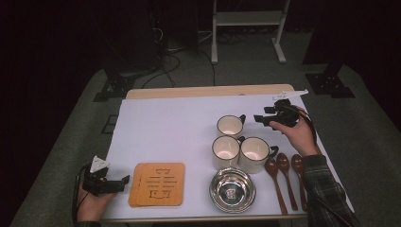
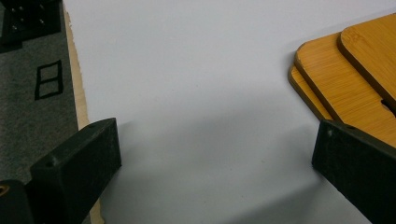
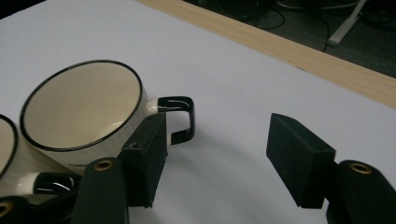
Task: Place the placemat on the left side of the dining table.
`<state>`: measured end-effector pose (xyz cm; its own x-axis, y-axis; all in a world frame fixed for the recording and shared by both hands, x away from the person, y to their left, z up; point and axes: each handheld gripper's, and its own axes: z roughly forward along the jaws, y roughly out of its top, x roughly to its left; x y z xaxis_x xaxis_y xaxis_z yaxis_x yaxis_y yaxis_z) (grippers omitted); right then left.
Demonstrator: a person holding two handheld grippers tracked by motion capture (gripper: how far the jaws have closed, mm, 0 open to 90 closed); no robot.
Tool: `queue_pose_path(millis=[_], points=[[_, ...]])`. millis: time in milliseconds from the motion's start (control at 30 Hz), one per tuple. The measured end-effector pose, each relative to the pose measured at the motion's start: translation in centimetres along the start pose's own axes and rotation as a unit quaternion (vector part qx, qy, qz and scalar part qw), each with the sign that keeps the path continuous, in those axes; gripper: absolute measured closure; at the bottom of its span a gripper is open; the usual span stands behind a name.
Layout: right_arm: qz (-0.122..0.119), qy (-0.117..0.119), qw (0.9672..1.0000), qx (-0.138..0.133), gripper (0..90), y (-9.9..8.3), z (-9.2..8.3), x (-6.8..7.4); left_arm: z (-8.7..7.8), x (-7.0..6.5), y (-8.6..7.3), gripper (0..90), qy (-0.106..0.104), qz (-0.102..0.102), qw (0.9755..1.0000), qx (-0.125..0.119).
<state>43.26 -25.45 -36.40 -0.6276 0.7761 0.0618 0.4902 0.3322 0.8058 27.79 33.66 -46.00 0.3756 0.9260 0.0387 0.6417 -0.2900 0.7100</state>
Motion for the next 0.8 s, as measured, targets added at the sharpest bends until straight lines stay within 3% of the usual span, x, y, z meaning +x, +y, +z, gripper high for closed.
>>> queue_pose_path(millis=[800], points=[[-0.016,0.053,0.9984,-0.006,44.8,0.9,0.0,2.2,0.0,0.0,0.0,0.2,0.0,0.0,1.0,0.0]])
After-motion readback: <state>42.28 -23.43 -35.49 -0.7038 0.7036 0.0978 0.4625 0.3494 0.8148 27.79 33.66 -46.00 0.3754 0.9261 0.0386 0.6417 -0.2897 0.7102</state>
